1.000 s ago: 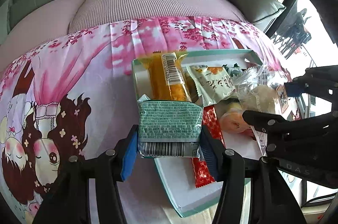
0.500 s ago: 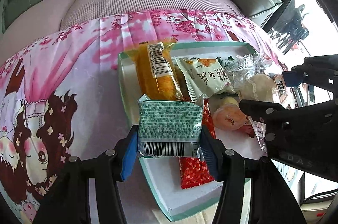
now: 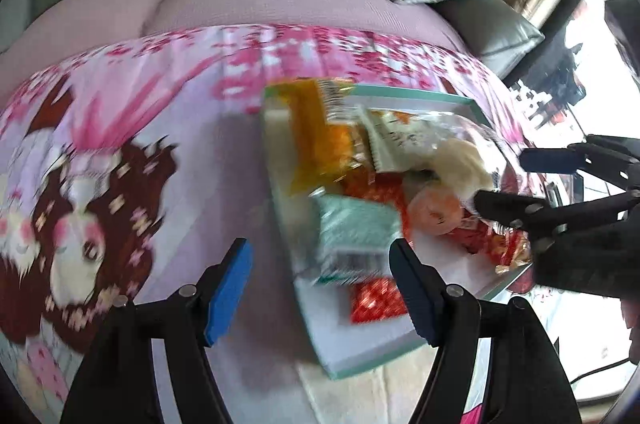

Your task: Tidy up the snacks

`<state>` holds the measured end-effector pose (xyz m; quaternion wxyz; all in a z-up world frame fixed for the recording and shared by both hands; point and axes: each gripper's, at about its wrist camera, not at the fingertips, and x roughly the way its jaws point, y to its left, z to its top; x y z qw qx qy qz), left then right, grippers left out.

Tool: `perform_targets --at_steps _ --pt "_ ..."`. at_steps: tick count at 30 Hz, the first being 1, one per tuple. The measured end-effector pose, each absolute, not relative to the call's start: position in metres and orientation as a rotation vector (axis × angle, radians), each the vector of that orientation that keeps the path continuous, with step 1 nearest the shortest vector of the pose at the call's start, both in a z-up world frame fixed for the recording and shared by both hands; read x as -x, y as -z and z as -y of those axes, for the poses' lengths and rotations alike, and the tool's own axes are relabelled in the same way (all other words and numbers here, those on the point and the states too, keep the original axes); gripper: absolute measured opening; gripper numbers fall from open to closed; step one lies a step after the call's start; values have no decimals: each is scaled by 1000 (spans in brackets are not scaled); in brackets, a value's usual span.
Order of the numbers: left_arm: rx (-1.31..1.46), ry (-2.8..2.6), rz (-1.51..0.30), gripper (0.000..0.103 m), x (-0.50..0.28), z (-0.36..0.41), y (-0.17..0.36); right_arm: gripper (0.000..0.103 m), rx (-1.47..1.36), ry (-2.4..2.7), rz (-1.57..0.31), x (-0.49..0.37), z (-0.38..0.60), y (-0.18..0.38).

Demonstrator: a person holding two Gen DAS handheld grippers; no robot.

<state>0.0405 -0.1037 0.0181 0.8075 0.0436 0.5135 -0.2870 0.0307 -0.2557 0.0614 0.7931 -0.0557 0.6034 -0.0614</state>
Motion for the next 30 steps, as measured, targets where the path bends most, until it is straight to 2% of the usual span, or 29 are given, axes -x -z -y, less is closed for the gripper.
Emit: perform_targets --at_steps 1,4,7,8,9,13,18,22,25,30 --pt "-80 583 -1093 72 -39 96 -18 69 110 133 -1280 -26 255 -64" --pt "-53 492 -1081 72 -40 77 -21 81 54 151 -1230 -13 254 -71" --pt "-37 422 -1084 75 -40 60 -25 81 -62 164 -1167 5 254 -77" --pt "-33 397 -1081 78 -39 53 -26 81 -92 172 -1153 9 254 -78" --pt "-33 381 -1083 85 -37 49 -27 81 -132 178 -1137 15 254 -78" --pt "-40 334 -1083 86 -30 32 -32 91 -234 208 -1105 34 248 -75" --pt "-67 299 -1057 93 -15 22 -42 91 -283 225 -1060 57 233 -73" --pt "-100 296 -1042 93 2 19 -43 92 -296 236 -1026 75 222 -68" --pt "-125 296 -1035 93 12 18 -37 102 -295 234 -1016 84 215 -60" --pt "-170 263 -1057 93 26 12 -21 102 -300 243 -1003 100 207 -47"
